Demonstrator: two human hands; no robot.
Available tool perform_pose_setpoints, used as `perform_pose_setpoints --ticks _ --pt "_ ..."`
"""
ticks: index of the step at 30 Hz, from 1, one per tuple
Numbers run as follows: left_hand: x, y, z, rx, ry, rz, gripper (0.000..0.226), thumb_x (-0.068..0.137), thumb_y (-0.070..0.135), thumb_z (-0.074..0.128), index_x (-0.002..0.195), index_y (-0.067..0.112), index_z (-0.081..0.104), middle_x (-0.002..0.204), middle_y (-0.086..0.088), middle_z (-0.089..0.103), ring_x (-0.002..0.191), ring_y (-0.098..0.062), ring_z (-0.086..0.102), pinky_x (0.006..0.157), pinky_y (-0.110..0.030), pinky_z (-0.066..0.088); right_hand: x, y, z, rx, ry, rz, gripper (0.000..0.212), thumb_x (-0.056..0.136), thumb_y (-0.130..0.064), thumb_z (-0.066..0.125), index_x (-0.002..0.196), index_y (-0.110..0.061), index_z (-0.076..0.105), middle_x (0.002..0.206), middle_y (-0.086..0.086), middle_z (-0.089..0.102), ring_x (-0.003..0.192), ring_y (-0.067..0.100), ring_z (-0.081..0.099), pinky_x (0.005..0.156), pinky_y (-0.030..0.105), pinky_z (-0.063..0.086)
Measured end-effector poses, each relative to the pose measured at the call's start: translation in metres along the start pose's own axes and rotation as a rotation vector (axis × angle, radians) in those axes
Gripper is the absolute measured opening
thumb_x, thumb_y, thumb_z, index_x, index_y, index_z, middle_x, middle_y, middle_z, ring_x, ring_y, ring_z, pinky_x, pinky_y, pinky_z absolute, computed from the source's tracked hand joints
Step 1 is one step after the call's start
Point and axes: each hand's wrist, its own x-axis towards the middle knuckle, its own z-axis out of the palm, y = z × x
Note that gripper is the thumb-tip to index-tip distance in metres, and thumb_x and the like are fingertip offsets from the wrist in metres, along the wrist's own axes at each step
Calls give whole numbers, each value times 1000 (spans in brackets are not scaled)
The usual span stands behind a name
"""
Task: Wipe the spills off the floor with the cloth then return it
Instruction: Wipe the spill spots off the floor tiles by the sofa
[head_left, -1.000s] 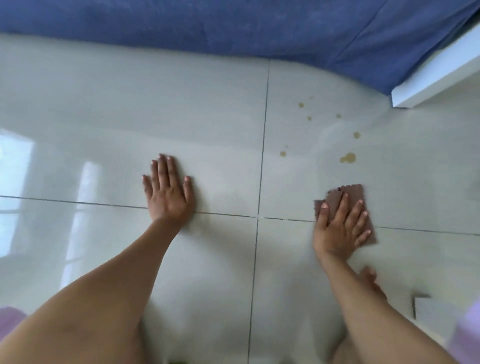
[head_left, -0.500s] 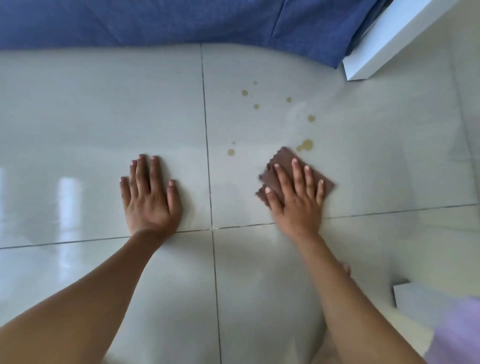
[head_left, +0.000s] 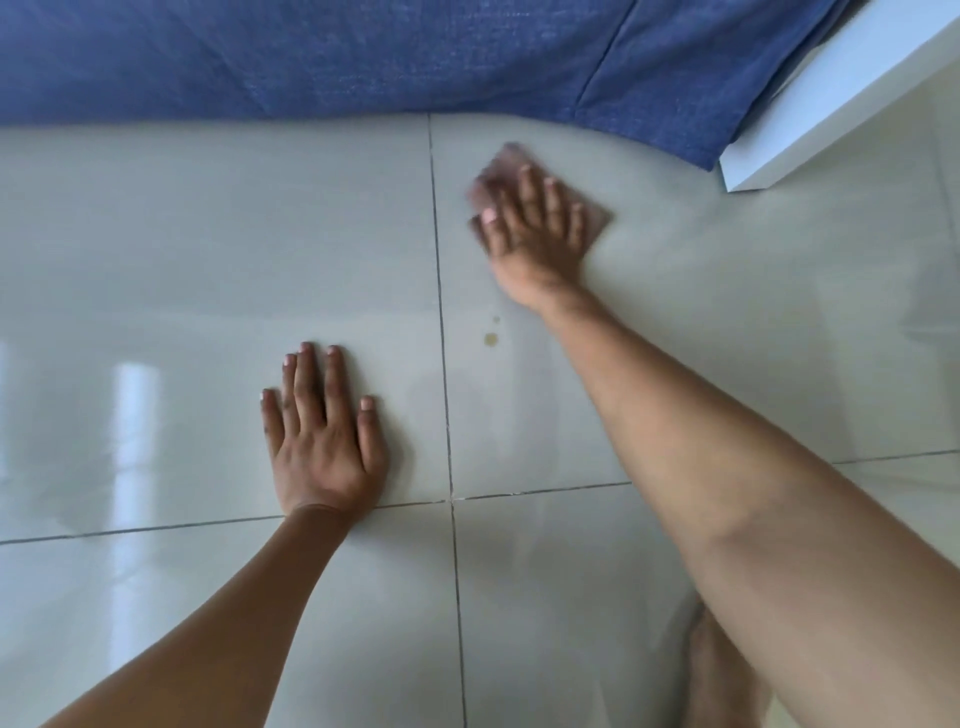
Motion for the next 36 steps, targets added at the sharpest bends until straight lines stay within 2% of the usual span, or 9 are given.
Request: perform_pose_setpoints --ticks 4,9,11,16,22,28,31,33,36 --pt "1 -2 -2 -13 2 4 65 93 41 20 154 16 16 163 -8 11 151 -23 7 122 -42 0 -84 -24 28 -107 -135 -425 54 95 -52 14 147 -41 23 162 -8 10 150 18 7 119 43 -1" --pt "0 -4 -1 -26 -13 7 64 95 40 22 154 18 13 163 -6 8 151 -21 4 122 -41 -2 -139 92 19 -323 -176 -715 56 95 -59 11 144 -39 28 155 1 33 143 23 25 115 46 9" --pt "3 -4 -1 -30 -16 10 64 95 39 23 154 17 13 163 -7 8 151 -21 4 122 -42 -1 -115 133 8 -339 -94 -550 60 94 -61 5 145 -36 25 155 3 32 143 29 27 113 45 9" --pt "27 -31 -8 3 37 -44 65 94 39 23 154 16 14 163 -8 11 151 -22 7 121 -41 -1 -1 92 -2 -130 62 47 61 91 -61 20 149 -39 18 162 -2 9 149 26 9 118 50 3" --pt "-4 1 4 -7 35 29 65 93 39 27 152 12 23 160 -10 21 148 -21 10 119 -41 3 50 18 -14 -51 92 263 56 97 -52 15 150 -38 8 163 0 0 149 28 -5 119 53 -6" --pt "1 -4 3 -11 69 45 65 89 35 35 148 9 31 155 -12 33 145 -22 16 117 -41 5 54 -169 34 -73 42 -138 53 98 -49 18 150 -36 15 162 0 11 148 31 2 119 51 -6" --pt "1 -10 8 -15 76 86 68 84 35 38 145 8 29 154 -13 32 151 -18 -9 117 -43 7 32 -236 55 -129 -51 -413 54 98 -51 18 150 -39 9 163 -5 2 149 25 -4 119 48 -8" --pt "1 -13 10 -4 64 106 69 83 36 45 144 5 37 152 -16 36 149 -15 -19 116 -44 9 23 -251 60 -185 -127 -609 54 97 -53 19 149 -41 8 162 -8 -3 150 21 -7 119 45 -8" --pt "1 -10 5 -24 33 80 67 85 36 43 146 9 35 155 -13 34 150 -21 3 118 -41 5 38 -234 49 -223 -148 -729 55 96 -57 21 148 -45 10 162 -12 0 150 17 -2 121 42 -4"
